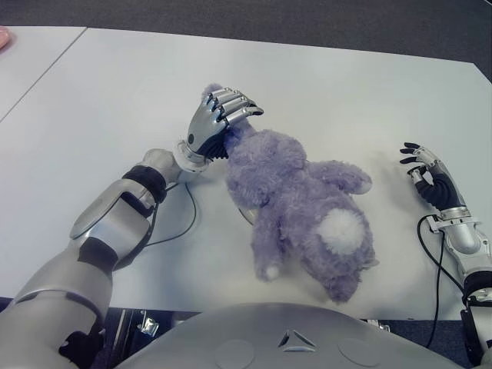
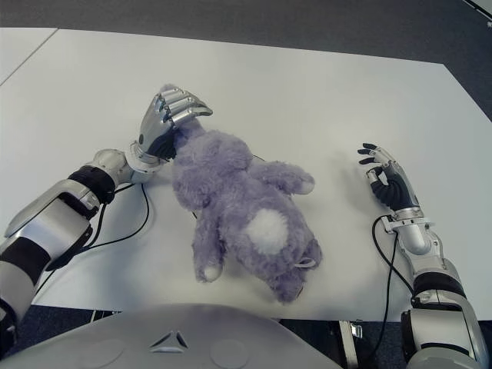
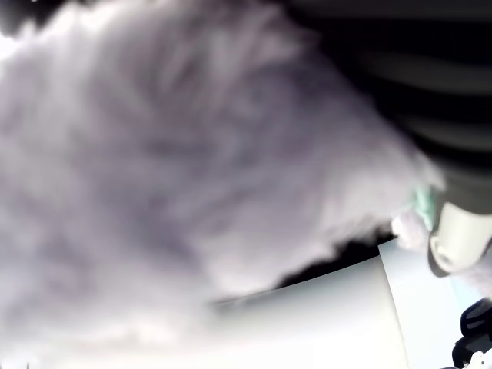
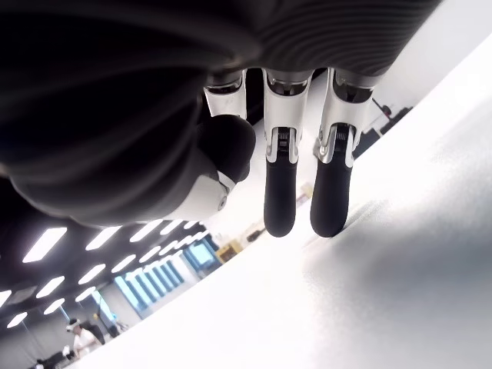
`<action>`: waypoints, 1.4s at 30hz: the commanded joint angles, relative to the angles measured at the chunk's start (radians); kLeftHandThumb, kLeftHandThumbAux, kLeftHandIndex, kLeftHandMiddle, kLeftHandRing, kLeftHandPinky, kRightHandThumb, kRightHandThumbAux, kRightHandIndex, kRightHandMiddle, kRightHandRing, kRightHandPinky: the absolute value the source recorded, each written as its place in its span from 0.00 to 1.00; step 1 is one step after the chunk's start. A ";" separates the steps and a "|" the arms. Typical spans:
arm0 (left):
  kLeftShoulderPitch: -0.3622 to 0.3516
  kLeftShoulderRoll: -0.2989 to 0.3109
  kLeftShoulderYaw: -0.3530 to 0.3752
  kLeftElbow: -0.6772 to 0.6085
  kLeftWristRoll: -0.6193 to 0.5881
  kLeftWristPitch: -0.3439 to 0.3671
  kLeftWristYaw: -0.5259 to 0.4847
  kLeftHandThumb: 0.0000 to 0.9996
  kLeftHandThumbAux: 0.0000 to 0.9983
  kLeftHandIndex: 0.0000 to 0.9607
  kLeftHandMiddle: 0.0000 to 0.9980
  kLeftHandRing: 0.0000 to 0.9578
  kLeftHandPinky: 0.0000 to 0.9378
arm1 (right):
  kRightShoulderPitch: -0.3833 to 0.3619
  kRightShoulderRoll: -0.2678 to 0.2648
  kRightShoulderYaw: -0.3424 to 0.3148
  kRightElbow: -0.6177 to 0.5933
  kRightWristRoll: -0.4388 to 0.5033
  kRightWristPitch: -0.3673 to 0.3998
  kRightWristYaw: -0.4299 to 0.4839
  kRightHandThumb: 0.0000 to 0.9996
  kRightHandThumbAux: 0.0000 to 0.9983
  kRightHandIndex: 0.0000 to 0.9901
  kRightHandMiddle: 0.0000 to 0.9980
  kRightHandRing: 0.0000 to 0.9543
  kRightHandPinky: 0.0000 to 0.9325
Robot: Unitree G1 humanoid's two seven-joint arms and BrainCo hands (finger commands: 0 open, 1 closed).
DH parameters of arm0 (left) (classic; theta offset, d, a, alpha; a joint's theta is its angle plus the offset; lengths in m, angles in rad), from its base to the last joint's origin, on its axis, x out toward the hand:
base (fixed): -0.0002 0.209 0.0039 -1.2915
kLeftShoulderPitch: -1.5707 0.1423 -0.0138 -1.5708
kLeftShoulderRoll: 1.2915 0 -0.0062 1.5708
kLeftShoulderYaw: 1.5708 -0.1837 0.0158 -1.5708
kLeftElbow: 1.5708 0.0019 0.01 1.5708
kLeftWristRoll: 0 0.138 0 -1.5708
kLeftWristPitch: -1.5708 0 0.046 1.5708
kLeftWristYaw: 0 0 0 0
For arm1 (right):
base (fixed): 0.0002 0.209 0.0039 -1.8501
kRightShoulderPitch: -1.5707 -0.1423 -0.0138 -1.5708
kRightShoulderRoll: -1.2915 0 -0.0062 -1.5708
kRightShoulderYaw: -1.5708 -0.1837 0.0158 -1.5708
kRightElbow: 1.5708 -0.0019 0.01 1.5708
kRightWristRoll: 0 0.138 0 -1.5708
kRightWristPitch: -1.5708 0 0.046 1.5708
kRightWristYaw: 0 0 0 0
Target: Put the doll into the plate.
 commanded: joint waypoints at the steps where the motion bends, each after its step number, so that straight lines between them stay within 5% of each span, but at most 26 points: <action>1: -0.004 -0.016 -0.051 0.050 0.033 -0.021 0.026 0.10 0.57 0.34 0.43 0.44 0.42 | 0.134 0.201 0.070 0.091 -0.029 0.040 0.021 1.00 0.74 0.20 0.12 0.31 0.45; 23: -0.023 0.003 -0.089 0.113 -0.035 -0.017 -0.211 0.20 0.51 0.22 0.33 0.30 0.25 | 0.136 0.205 0.070 0.089 -0.025 0.037 0.024 1.00 0.74 0.20 0.12 0.31 0.45; 35: -0.024 0.018 -0.092 0.098 -0.045 0.011 -0.349 0.24 0.47 0.22 0.30 0.30 0.33 | 0.136 0.202 0.076 0.085 -0.034 0.043 0.023 1.00 0.74 0.19 0.12 0.33 0.45; 42: -0.032 0.024 -0.073 0.099 -0.088 0.022 -0.545 0.25 0.46 0.21 0.27 0.30 0.41 | 0.137 0.197 0.080 0.081 -0.040 0.050 0.023 1.00 0.74 0.19 0.12 0.34 0.45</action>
